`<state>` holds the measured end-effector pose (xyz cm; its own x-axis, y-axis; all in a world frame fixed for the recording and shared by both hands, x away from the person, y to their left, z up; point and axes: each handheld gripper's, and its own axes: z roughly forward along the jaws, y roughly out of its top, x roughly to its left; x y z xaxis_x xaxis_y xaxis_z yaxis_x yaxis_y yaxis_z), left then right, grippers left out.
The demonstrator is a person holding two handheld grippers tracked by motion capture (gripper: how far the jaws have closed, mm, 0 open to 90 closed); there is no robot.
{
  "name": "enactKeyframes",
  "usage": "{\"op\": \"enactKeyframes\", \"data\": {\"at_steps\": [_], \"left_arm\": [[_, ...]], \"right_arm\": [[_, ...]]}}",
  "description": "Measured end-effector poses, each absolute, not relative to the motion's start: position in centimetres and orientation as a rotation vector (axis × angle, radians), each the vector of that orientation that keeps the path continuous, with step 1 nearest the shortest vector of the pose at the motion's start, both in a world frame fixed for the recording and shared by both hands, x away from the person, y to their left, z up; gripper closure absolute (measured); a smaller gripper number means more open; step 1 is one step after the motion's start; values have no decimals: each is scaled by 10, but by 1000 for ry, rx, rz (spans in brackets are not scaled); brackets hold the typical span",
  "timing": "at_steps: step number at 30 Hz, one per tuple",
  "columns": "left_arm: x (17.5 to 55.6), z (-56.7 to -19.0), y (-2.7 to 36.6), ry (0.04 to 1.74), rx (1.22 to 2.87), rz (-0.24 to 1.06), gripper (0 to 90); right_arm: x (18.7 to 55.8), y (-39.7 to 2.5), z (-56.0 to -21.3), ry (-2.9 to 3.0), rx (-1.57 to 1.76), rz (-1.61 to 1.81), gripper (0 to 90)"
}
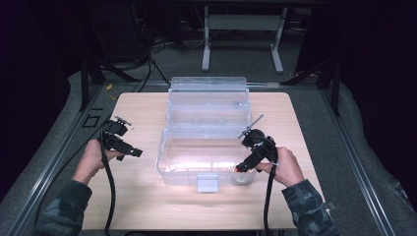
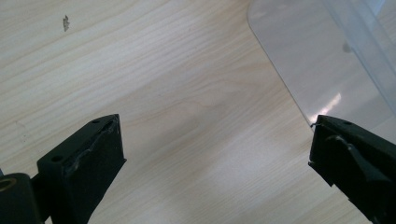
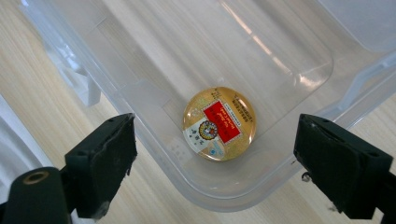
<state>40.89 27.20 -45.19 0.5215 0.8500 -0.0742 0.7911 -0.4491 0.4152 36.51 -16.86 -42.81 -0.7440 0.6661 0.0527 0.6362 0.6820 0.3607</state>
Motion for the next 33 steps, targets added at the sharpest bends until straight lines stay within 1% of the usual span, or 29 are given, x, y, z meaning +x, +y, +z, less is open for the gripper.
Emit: {"op": "enactKeyframes", "data": {"at_steps": [13,33], "left_arm": [[417,-429,267,1315,2363,244,29],[445,-394,232,1209,2360,287,44]], "right_arm": [[361,-169,-430,2803,1071,594,142],[357,-168,-435,2791,1067,597,175]]}}
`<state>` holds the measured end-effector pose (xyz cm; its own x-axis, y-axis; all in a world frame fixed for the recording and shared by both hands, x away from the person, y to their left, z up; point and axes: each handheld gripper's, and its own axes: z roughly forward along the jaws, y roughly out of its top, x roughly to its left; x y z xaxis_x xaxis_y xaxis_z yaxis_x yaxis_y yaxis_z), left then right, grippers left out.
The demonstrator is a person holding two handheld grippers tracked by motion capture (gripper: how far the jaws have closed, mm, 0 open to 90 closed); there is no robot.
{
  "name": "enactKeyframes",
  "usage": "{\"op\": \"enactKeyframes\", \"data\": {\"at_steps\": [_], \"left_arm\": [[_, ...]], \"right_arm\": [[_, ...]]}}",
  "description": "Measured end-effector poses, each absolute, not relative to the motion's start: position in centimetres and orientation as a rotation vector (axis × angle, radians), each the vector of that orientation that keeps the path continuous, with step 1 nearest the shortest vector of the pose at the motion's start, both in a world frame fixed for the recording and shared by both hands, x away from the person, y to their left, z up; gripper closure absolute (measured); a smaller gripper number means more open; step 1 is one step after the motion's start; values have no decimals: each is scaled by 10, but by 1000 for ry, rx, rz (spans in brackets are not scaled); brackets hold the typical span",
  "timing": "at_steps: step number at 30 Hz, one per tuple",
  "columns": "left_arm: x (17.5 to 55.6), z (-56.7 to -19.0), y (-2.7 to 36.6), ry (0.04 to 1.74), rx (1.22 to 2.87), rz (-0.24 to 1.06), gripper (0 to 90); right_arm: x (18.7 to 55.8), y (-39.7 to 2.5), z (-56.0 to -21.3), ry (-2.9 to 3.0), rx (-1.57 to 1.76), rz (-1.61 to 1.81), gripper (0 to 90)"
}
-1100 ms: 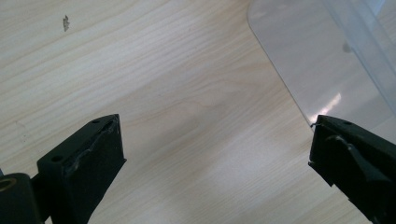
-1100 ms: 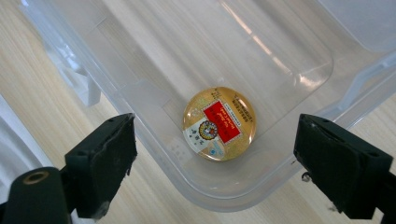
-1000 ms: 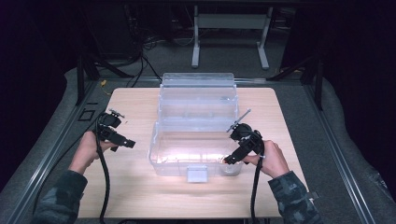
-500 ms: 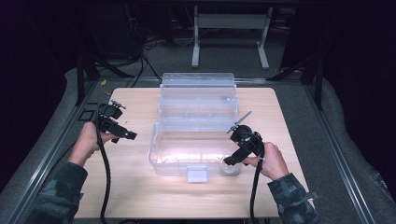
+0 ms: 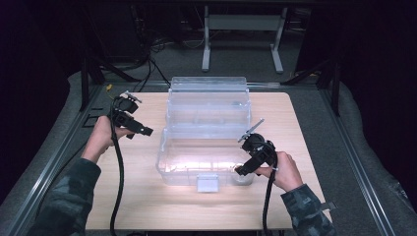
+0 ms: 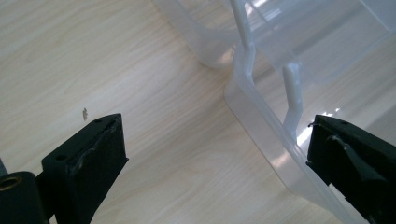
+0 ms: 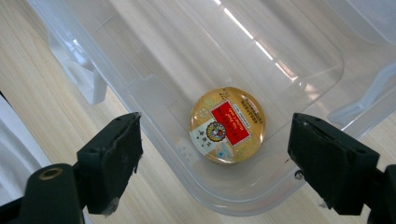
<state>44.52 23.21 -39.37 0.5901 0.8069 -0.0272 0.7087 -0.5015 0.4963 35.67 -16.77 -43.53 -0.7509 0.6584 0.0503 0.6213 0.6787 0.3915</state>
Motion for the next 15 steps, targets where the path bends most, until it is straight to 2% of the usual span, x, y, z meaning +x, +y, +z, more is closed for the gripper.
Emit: {"op": "enactKeyframes", "data": {"at_steps": [15], "left_arm": [[469,-369,195,1128,2373,332,49]], "right_arm": [[354,-166,-443,2808,1055,626,244]]}}
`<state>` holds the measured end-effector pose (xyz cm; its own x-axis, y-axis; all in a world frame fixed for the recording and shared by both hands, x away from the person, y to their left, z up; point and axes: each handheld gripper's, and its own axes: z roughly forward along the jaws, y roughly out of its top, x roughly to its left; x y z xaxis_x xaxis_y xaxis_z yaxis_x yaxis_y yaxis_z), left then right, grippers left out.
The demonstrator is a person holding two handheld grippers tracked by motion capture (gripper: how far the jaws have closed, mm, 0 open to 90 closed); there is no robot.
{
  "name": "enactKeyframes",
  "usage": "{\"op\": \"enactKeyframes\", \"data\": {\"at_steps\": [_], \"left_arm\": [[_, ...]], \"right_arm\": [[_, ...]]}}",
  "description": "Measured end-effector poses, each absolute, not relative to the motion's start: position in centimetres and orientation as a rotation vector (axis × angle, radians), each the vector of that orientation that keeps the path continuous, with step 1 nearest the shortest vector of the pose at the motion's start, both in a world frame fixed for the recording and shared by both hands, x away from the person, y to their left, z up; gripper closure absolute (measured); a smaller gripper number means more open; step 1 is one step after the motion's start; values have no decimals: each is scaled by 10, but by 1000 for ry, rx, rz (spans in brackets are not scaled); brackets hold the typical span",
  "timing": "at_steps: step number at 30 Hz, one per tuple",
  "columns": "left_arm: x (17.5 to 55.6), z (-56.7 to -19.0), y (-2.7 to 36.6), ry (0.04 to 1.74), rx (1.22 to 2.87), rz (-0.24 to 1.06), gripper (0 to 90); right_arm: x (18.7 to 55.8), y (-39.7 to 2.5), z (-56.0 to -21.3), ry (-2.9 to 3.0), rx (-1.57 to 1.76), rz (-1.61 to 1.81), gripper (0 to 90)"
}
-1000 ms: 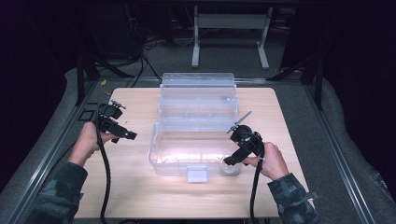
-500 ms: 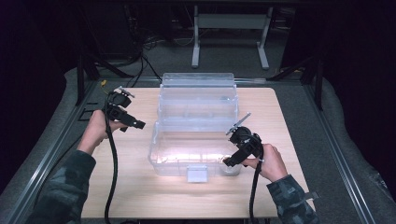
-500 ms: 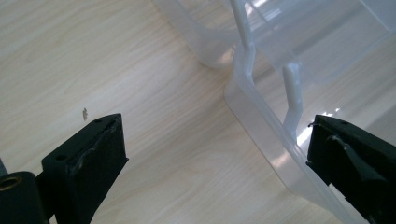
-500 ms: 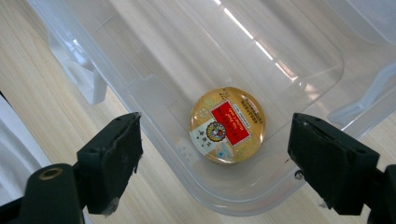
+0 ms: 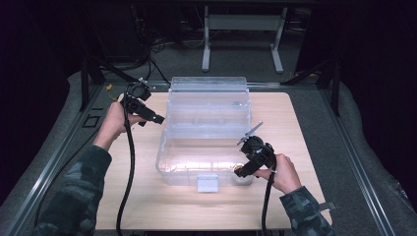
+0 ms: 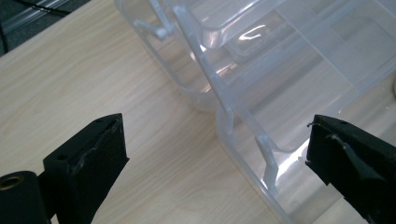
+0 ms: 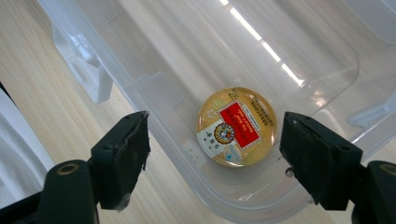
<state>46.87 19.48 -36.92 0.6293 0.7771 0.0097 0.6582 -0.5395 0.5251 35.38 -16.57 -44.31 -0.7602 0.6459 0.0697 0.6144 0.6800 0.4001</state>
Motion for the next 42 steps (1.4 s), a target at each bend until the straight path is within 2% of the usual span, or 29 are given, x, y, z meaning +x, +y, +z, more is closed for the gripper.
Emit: {"op": "enactKeyframes", "data": {"at_steps": [13,28,38,42], "left_arm": [[495,-365,162,1043,2360,343,68],[516,-379,137,971,2364,341,104],[517,-386,129,908,2371,326,189],[516,-388,126,892,2383,326,321]], "right_arm": [[347,-159,-448,2838,1015,652,305],[342,-159,-451,2832,1014,667,408],[340,-160,-455,2836,1014,688,483],[339,-160,-456,2833,1014,679,517]]}}
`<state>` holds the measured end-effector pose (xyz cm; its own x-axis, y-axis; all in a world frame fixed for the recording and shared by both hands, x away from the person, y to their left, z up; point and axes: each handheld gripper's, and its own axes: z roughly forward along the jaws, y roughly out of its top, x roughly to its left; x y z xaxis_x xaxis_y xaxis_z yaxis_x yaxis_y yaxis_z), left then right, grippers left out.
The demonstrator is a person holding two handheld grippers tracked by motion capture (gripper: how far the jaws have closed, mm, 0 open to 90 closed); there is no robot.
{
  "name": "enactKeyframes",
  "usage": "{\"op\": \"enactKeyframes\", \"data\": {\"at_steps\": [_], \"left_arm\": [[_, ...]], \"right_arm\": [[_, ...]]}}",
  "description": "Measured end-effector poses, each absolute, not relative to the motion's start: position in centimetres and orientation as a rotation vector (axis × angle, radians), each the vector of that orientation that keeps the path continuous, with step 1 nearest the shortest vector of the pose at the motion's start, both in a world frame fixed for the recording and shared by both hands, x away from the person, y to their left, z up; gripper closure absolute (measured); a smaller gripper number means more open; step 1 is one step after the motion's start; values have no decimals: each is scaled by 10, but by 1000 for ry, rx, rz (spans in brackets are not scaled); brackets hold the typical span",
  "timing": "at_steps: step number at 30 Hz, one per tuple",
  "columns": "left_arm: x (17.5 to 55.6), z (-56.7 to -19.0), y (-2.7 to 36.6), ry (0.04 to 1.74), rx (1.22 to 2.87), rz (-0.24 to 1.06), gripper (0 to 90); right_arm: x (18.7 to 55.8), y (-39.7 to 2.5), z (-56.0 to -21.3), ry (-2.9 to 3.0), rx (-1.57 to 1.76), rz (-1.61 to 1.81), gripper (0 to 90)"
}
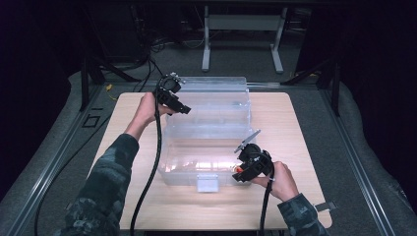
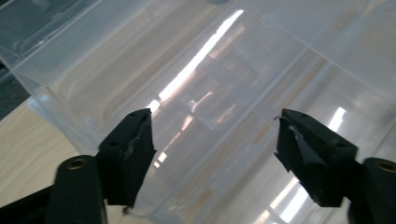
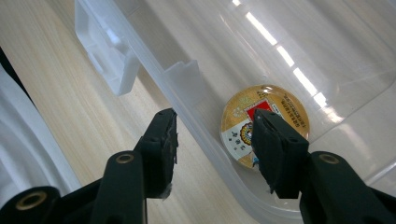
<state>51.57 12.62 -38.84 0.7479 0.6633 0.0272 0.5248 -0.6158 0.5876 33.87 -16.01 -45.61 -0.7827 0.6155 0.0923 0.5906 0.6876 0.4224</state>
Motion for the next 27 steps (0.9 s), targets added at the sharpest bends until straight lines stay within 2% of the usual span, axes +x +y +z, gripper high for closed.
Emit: {"op": "enactKeyframes", "data": {"at_steps": [9,16,27], "left_arm": [[514,-395,119,854,2429,326,434],[513,-396,121,855,2411,371,578],[510,-396,118,831,2440,404,625]], "right_arm": [[339,-158,-460,2849,1010,676,540],[338,-157,-461,2847,998,674,587],[337,-155,-463,2852,989,668,660]]}}
